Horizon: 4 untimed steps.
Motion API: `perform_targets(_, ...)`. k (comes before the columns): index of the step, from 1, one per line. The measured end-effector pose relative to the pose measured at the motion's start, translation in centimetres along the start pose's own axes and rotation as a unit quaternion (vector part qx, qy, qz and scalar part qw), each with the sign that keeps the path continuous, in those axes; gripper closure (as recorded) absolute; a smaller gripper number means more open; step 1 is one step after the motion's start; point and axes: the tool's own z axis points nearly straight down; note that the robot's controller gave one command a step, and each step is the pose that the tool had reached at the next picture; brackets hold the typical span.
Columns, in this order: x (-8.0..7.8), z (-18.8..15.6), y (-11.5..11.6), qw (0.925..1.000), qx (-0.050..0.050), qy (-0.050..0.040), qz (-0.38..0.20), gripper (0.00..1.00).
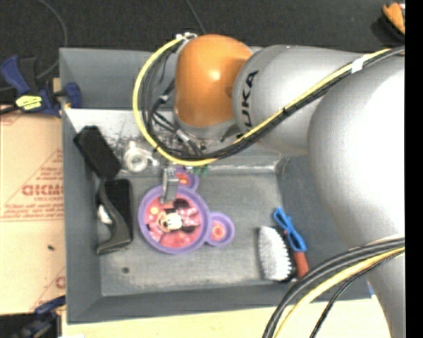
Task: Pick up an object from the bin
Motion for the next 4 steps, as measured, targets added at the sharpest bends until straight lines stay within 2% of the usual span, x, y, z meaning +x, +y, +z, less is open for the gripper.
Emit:
perform_targets(1,1.4,8.3,-1.7,0.9924,0.0,0.004,-0.123,0.0)
perform_targets(2,1.5,3.9,-1.5,0.9935,-0.001,-0.004,-0.114,0.0)
perform_targets(3,1.3,8.2,-1.7,0.9926,-0.001,0.0026,-0.122,0.0)
perform_targets(4,1.2,8.3,-3.5,0.9892,0.0,-0.0039,-0.146,0.0)
